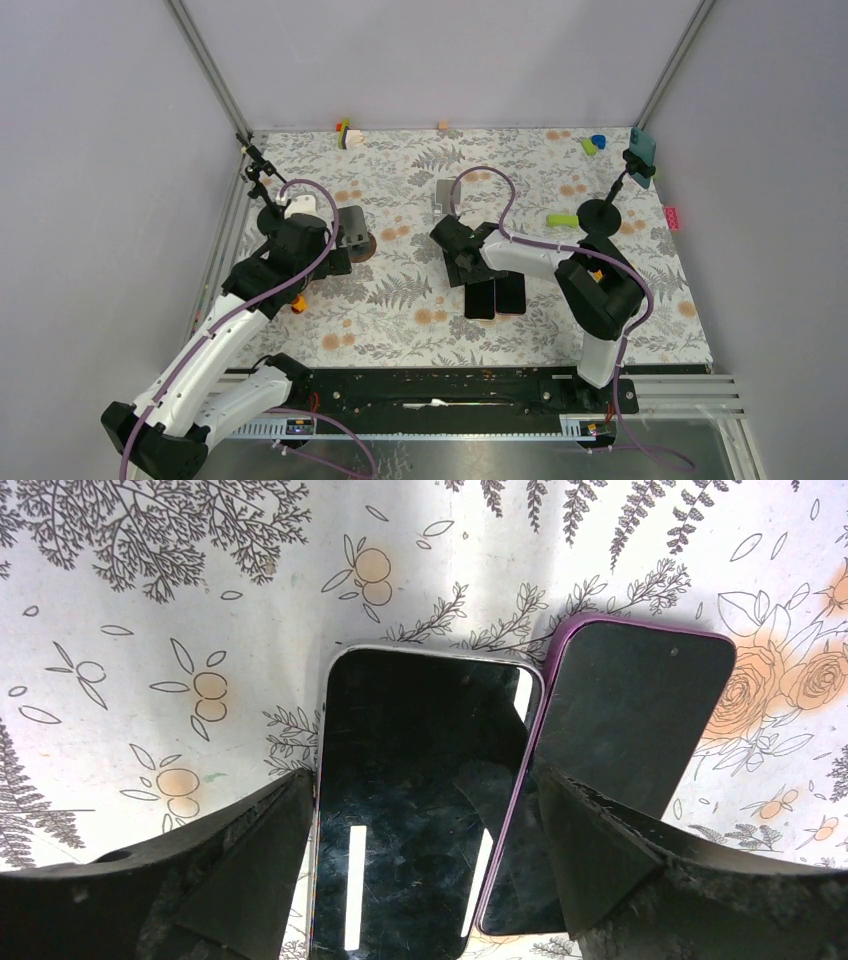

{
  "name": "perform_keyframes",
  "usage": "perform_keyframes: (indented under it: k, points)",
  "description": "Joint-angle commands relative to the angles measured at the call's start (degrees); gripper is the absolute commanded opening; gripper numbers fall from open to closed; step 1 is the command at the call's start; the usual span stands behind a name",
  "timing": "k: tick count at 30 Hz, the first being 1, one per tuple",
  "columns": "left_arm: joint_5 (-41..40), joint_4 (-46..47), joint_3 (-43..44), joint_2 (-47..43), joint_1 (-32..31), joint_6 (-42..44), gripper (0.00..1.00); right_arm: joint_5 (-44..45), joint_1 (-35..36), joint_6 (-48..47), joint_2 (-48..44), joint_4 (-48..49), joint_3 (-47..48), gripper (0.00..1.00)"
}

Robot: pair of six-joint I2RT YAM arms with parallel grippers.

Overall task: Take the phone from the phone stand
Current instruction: Place the phone at the center of the board.

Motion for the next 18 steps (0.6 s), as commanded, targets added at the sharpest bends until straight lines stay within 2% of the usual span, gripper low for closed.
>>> perform_keyframes:
  k: [1,18]
  points:
    - [-0.5,0.9,0.2,0.3,-0.2,-0.1,0.99,0.3,-0.6,-2.9,-2.9,-3.4,-0.2,0.89]
    - [0.3,0.9,1.0,-1.8,-0.2,-0.3,0.99,-12.9,-2.3,-2.9,-16.1,-2.1,5.6,0.92]
